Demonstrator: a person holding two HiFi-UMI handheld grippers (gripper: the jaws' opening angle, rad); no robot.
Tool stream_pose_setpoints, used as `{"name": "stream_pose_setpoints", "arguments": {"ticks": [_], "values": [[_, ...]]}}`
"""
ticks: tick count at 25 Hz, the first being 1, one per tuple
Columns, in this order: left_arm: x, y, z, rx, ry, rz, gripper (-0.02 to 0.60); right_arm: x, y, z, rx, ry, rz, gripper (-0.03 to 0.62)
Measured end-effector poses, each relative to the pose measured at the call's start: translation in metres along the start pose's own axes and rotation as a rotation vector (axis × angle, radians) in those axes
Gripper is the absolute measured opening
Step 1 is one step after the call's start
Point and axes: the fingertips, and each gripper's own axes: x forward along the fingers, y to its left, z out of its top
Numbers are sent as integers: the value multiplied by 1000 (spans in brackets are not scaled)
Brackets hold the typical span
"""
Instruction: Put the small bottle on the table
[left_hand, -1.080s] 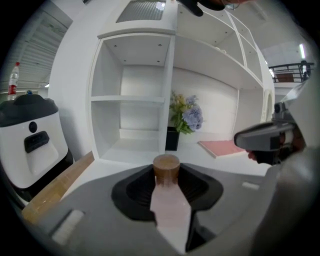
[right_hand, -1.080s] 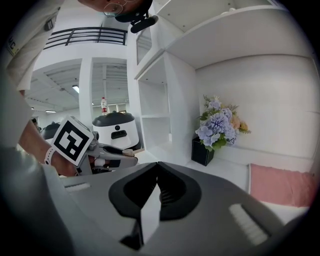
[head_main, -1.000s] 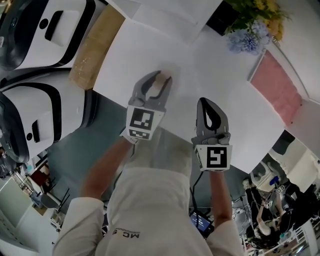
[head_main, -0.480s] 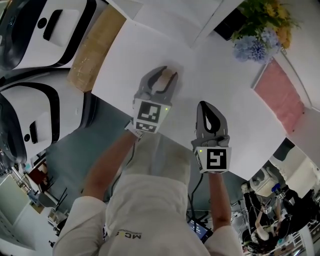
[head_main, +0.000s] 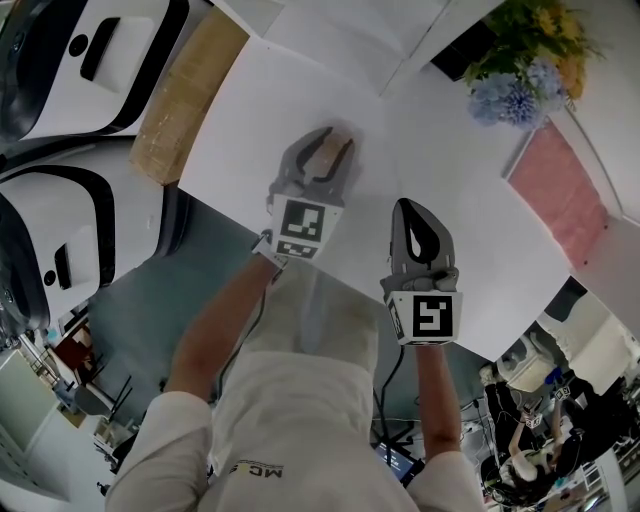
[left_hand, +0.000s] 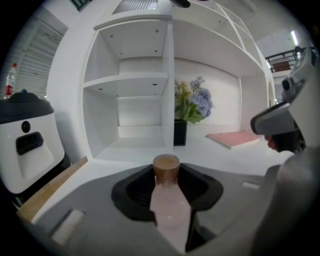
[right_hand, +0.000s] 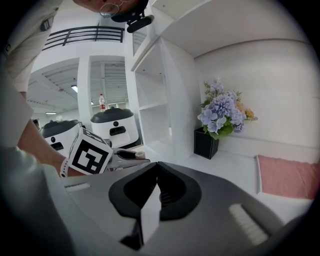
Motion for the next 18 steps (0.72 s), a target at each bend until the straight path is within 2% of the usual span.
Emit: {"name": "stream_pose_setpoints", "arguments": {"ticks": [8,13,18], "values": [[0,-1,-1,4,-47,1,141,-3,4,-1,-4,-3,2,0],[0,-1,-1,-7,-28,-15,144,-7,11,-1,11,-5,33,0],[3,-6,-2,-30,-20,-44,207,-13,12,-1,44,-19,48,-1]]}}
